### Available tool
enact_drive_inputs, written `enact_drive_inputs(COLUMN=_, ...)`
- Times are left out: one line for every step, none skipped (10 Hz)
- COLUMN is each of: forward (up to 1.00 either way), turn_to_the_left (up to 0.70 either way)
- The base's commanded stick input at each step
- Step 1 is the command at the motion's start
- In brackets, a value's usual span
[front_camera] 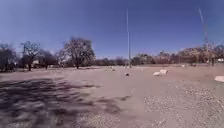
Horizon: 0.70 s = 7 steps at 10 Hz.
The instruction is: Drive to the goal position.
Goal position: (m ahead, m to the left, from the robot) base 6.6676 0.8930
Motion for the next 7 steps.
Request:
enact_drive_inputs(forward=0.70, turn_to_the_left=0.00)
enact_drive_inputs(forward=0.70, turn_to_the_left=0.00)
enact_drive_inputs(forward=0.70, turn_to_the_left=0.00)
enact_drive_inputs(forward=0.70, turn_to_the_left=0.00)
enact_drive_inputs(forward=0.70, turn_to_the_left=0.00)
enact_drive_inputs(forward=0.70, turn_to_the_left=0.00)
enact_drive_inputs(forward=0.70, turn_to_the_left=0.00)
